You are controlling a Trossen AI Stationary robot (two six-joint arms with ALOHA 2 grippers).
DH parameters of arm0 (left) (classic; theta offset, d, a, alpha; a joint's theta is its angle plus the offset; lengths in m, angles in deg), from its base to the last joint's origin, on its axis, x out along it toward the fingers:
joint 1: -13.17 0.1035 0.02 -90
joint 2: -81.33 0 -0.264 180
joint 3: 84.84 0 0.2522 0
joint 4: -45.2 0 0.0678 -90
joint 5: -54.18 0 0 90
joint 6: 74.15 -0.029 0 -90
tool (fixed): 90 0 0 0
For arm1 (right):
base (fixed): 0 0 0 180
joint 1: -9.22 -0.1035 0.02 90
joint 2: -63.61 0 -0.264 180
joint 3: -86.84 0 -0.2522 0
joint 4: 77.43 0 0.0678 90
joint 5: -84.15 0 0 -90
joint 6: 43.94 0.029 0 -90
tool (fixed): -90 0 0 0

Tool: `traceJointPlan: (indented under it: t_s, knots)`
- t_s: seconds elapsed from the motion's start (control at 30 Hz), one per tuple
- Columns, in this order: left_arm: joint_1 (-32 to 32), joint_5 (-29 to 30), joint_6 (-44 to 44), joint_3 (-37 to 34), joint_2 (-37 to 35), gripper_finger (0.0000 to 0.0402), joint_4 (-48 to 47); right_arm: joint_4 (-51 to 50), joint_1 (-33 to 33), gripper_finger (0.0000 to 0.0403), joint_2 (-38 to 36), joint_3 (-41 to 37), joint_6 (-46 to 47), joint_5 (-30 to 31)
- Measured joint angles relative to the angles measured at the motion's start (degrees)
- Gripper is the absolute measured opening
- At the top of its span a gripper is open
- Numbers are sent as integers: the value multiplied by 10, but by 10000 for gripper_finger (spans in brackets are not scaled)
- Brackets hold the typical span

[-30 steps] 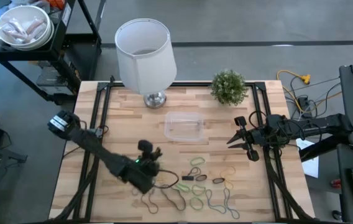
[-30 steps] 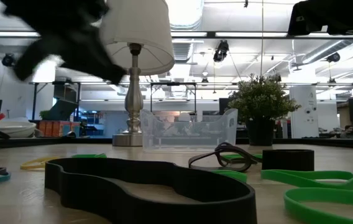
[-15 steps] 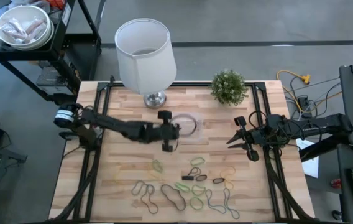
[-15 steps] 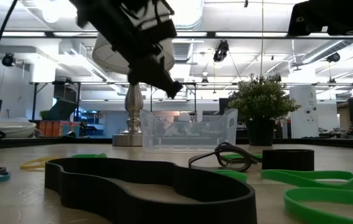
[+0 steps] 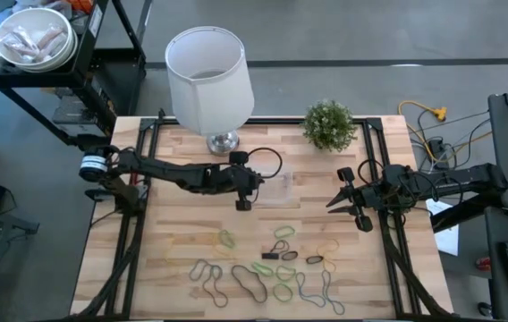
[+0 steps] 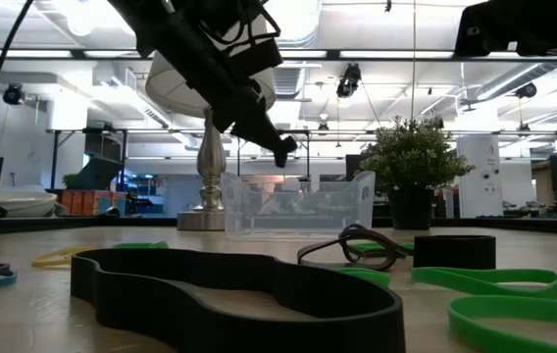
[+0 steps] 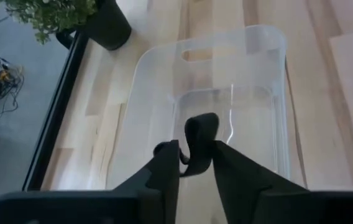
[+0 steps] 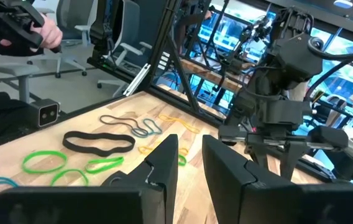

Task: Pick and place rubber bands into bin
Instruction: Put the black rubber band into the transparent bin

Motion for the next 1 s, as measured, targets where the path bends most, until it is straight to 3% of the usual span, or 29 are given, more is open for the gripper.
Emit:
traceJointPlan:
  t_s: [0.33, 0.5, 0.7, 1.0]
  knots:
    - [0, 3, 1, 0, 0, 114, -7, -22, 0, 68, 0, 0, 0, 2]
    - [-13, 4, 11, 1, -6, 114, -63, -57, -3, 68, 18, 0, 52, 2]
    - [-67, 19, 28, -6, -41, 114, -106, -11, -43, 68, 119, -13, 71, 12]
    - [-209, 92, 81, -11, -91, 114, -175, 45, -141, 68, 322, 69, 107, 120]
